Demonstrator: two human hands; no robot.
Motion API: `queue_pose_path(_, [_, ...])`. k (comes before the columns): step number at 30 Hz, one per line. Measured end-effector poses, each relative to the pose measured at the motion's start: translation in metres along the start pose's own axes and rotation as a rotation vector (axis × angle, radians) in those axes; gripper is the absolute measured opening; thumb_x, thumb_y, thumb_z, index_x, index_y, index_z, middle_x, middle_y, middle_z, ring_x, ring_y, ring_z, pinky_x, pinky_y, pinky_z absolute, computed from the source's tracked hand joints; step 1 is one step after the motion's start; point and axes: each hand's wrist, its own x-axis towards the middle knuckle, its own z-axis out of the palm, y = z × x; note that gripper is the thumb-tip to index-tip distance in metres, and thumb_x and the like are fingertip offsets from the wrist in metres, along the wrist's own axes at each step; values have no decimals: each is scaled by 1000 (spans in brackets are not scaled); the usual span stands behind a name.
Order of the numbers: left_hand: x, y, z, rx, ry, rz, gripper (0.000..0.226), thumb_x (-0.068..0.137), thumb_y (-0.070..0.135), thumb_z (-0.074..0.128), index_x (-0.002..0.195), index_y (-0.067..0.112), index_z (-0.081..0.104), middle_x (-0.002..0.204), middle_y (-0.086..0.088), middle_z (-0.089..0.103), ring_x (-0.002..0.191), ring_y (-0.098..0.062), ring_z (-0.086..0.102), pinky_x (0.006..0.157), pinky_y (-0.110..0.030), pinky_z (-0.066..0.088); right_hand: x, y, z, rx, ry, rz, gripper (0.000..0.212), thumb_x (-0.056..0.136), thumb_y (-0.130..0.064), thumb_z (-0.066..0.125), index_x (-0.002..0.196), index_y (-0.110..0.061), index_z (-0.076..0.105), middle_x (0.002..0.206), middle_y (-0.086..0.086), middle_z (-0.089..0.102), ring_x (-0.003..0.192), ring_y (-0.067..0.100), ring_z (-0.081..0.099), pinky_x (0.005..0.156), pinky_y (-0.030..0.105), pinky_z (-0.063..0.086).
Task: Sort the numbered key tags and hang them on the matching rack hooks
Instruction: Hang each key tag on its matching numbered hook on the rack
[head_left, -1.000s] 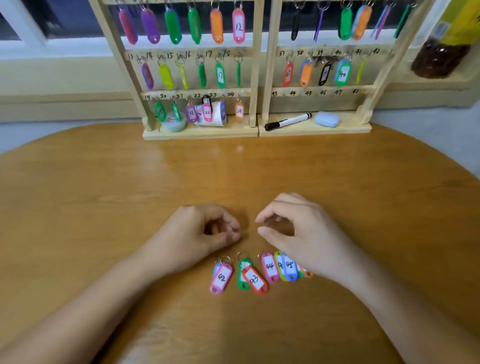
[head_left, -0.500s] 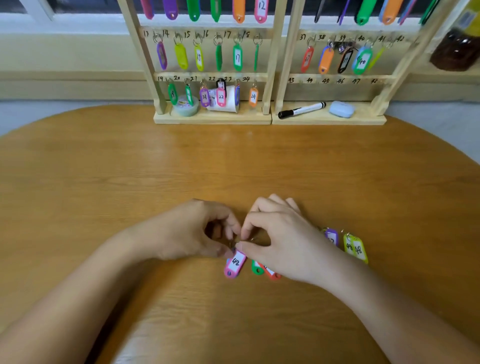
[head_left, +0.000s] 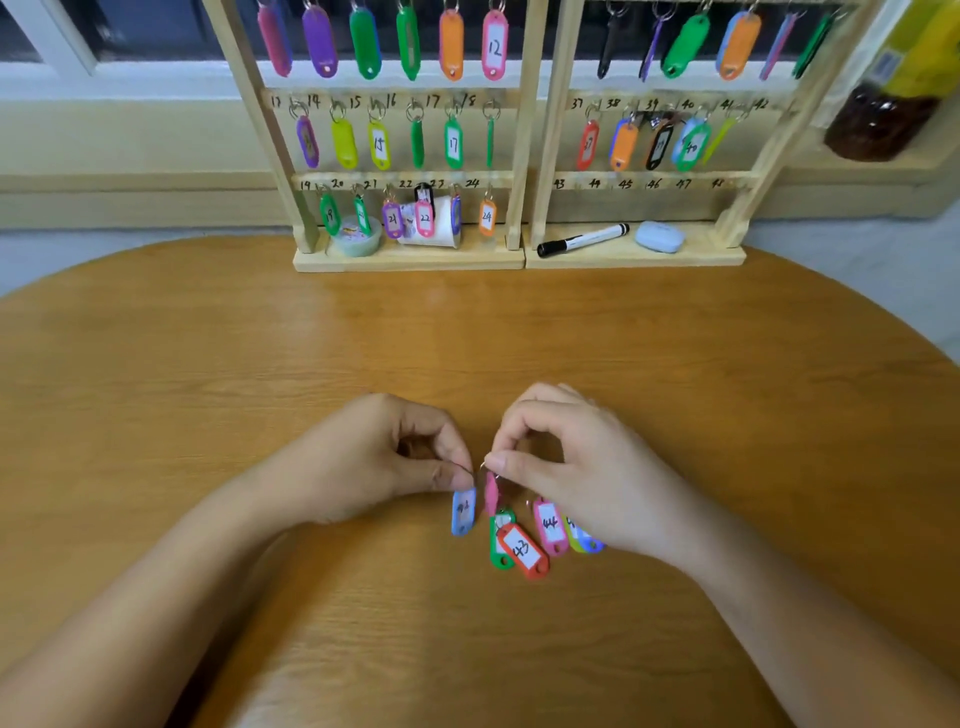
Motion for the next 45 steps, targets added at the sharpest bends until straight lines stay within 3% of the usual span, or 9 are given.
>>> queue_pose_path(4, [19,25,-6,-21,128,95,4,90,24,83,91,23,80,89,6,80,80,-6,67,75,-21,50,4,10,-35,74,168,-22,12,96,-33,76,85,-31,71,100,-10,67,109,15,61,98,35,44])
queue_pose_path(11, [86,73,-10,24,271,218,3,93,26,82,91,24,80,85,8,78,80,-10,68,80,-31,52,10,41,-118,3,379,41,10,100,-21,70,91,-26,71,97,-11,67,96,2,59,81,7,37])
queue_pose_path(16, [154,105,-5,55,318,271,4,94,28,82,90,27,80,85,7,79,86,-18,71,85,-33,55,27,77,-179,-36,506,86,17,104,-24,66,88,-30,67,98,-13,66,88,-3,57,77,15,40])
queue_pose_path(21, [227,140,0,88,415,322,6,94,28,81,88,28,80,75,15,74,70,1,63,68,-22,50,63,108,-232,-34,684,72,12,104,-16,64,92,-16,66,90,-11,66,79,-9,55,70,7,36])
queue_pose_path(26, [289,174,3,137,515,344,9,94,28,80,86,25,80,62,20,66,57,5,54,55,-14,36,104,134,-269,-35,831,55,16,101,-18,66,88,-27,66,91,-11,66,79,-7,55,75,15,40])
queue_pose_path(31, [334,204,-3,296,631,366,5,93,28,79,89,29,81,71,13,68,65,4,58,62,-19,44,132,150,-289,-76,875,115,21,103,-23,61,85,-32,63,98,-5,68,79,-3,53,72,22,39])
queue_pose_path(33, [349,213,-4,371,671,377,5,93,30,78,92,28,83,72,13,68,69,1,61,65,-19,47,137,154,-291,-87,872,138,25,103,-22,62,82,-35,61,98,-6,67,78,-2,53,69,19,37])
queue_pose_path(37, [377,223,-2,495,713,367,9,92,30,74,89,30,83,79,9,75,85,-17,69,78,-37,60,142,159,-289,-119,867,205,18,105,-22,62,89,-27,64,90,-13,61,79,-2,52,62,9,31])
queue_pose_path(45, [404,231,4,605,700,316,11,98,27,70,94,30,79,86,3,76,82,-20,70,70,-36,61,140,163,-287,-57,895,241,20,108,-25,57,93,-23,70,91,-5,70,84,12,61,63,20,38])
